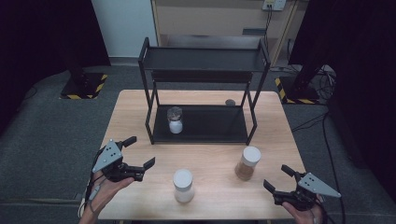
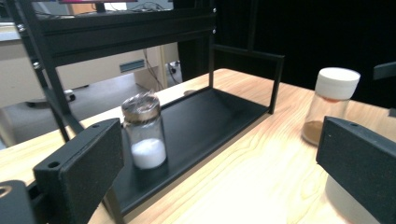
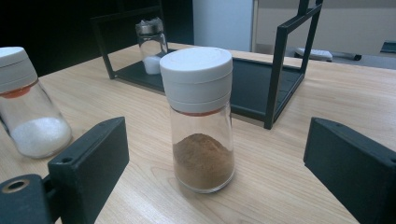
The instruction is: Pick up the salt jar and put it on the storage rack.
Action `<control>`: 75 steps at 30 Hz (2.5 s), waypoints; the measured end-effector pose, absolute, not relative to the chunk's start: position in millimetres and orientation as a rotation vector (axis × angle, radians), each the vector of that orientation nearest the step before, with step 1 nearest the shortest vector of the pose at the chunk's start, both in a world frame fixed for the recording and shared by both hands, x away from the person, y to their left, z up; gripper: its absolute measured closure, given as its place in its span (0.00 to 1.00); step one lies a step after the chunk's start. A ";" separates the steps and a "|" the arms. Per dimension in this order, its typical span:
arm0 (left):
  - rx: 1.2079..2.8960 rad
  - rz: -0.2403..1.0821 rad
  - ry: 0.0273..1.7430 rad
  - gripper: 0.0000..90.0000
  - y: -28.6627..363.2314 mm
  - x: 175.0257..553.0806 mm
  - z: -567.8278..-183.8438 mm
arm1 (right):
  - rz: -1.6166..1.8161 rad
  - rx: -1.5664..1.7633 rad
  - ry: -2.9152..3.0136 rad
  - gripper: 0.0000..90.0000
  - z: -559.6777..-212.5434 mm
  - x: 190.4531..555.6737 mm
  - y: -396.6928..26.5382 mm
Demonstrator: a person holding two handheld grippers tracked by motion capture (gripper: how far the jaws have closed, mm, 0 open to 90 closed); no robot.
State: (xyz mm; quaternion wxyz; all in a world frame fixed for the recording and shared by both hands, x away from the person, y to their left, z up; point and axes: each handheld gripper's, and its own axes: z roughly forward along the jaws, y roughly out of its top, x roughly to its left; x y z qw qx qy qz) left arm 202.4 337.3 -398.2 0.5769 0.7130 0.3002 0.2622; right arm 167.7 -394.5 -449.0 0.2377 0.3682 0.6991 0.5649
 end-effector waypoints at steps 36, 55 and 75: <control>1.648 0.623 0.878 0.01 366.9 170.3 -469.6 | 1.543 1.010 1.919 0.08 -448.6 167.6 -393.5; 1.606 0.592 0.858 0.00 382.3 170.4 -486.2 | 1.553 1.028 1.915 0.04 -449.4 168.8 -394.6; 1.630 0.586 0.830 0.00 381.8 172.0 -487.1 | 1.560 1.021 1.932 0.03 -450.2 171.5 -394.7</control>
